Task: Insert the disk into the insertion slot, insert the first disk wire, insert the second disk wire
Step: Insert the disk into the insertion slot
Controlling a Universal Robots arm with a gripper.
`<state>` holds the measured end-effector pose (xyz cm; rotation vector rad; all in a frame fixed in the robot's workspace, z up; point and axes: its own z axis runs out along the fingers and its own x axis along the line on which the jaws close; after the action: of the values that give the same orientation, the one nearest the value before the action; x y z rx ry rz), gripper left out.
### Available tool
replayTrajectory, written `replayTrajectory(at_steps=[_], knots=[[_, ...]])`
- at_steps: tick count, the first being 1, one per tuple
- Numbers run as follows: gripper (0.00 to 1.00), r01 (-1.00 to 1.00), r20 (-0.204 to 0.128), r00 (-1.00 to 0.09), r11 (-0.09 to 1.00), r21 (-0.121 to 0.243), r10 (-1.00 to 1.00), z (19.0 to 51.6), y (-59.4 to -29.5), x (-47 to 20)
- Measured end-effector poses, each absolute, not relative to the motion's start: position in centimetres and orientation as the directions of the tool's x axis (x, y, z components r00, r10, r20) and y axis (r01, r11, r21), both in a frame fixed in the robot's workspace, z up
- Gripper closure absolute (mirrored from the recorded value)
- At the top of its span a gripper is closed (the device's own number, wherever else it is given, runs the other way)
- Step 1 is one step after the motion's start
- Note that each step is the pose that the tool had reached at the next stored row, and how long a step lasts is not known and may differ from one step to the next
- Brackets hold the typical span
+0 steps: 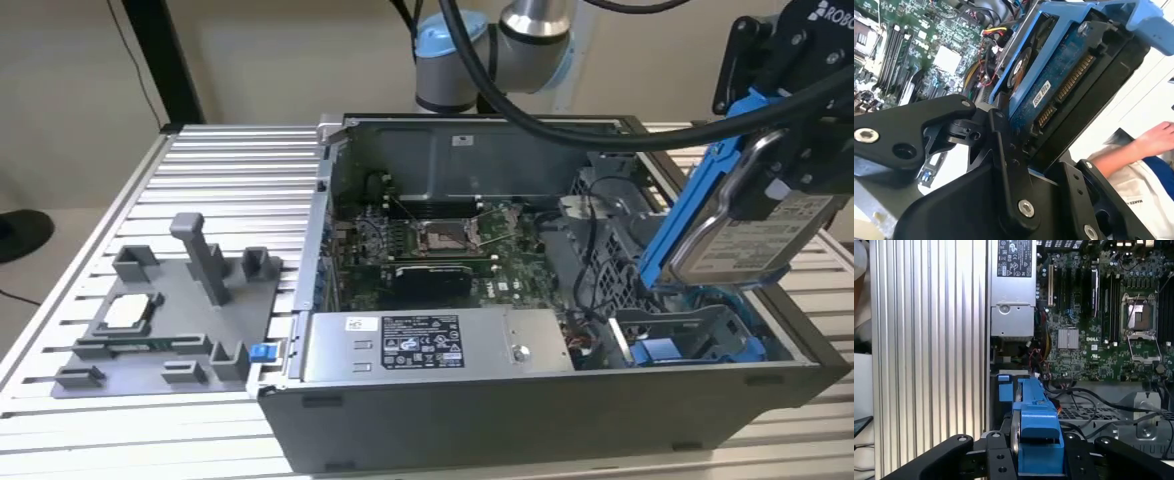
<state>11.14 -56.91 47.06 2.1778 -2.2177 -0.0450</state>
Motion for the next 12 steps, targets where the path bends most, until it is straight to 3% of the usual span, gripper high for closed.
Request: replayTrajectory(at_steps=[12], knots=[[1.0, -0.999, 0.004, -0.018, 0.018, 0.046, -1.0, 45.4, -57.3, 11.3]])
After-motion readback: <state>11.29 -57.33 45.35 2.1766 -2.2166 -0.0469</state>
